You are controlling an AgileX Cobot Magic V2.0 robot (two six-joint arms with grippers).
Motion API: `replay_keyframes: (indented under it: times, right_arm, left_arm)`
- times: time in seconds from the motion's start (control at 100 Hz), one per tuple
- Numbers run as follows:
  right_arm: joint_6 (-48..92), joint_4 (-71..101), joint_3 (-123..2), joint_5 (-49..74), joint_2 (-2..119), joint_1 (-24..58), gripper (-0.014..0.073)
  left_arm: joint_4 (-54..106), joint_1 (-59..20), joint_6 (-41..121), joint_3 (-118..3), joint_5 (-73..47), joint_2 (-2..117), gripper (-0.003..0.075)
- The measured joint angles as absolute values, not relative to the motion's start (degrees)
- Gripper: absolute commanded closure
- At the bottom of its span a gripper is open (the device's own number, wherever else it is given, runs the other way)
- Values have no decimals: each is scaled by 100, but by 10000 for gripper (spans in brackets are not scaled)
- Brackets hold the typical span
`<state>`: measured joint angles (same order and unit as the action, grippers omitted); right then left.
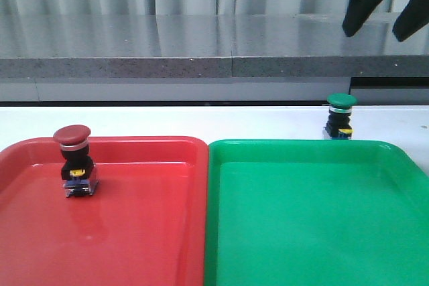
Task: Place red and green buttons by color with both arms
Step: 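Lower the right gripper over the green button and close on it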
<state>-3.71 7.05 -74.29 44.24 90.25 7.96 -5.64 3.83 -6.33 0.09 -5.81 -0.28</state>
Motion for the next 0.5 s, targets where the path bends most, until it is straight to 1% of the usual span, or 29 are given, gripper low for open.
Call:
replay_keyframes:
  times: [0.24, 0.5]
  right_arm:
    - [-371, 496, -8005, 4306, 9977, 796, 86]
    - [-371, 450, -8184, 4102, 10527, 796, 86]
  left_arm:
    - [-564, 383, -633, 9, -581, -28, 739]
    - [-564, 383, -633, 9, -581, -28, 739]
